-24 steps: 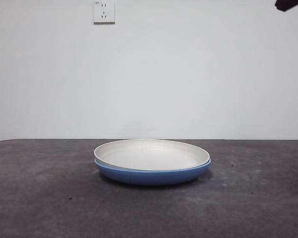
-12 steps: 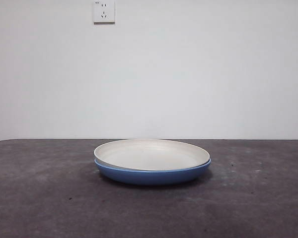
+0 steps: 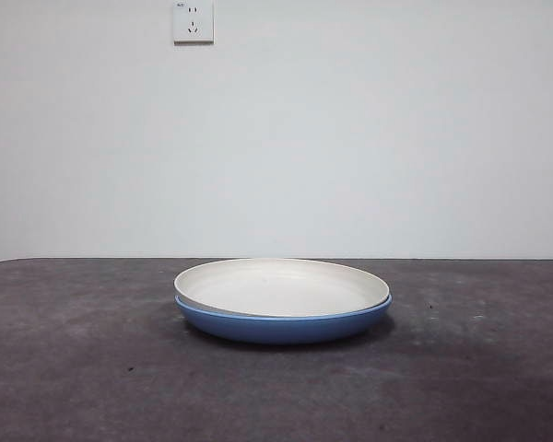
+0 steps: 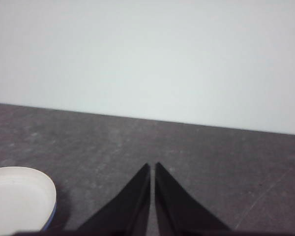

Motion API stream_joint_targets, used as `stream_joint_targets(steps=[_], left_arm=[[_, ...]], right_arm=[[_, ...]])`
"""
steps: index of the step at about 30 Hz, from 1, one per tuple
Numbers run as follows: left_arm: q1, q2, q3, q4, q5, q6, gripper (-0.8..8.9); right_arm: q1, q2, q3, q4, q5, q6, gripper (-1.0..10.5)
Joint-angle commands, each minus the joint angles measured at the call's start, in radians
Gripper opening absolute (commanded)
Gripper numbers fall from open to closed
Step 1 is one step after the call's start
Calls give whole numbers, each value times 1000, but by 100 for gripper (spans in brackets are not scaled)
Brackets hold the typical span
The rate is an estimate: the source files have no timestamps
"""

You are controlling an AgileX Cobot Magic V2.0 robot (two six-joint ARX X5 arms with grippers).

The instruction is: Pick up the white plate, put it on the blue plate, put it on desk

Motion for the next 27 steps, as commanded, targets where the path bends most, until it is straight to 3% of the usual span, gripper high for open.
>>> stream_joint_targets(steps=[1,10,27], left_arm=[[2,-2,-21,-8,0,-9,16],[2,-2,-21,-8,0,-9,16],[2,-2,-21,-8,0,-9,16]], right_arm=[[-2,-53,-64,37,8,-3,12],[-2,-141,-183,35,102,48,12],[-2,-143,-203,-166,102,57,12]])
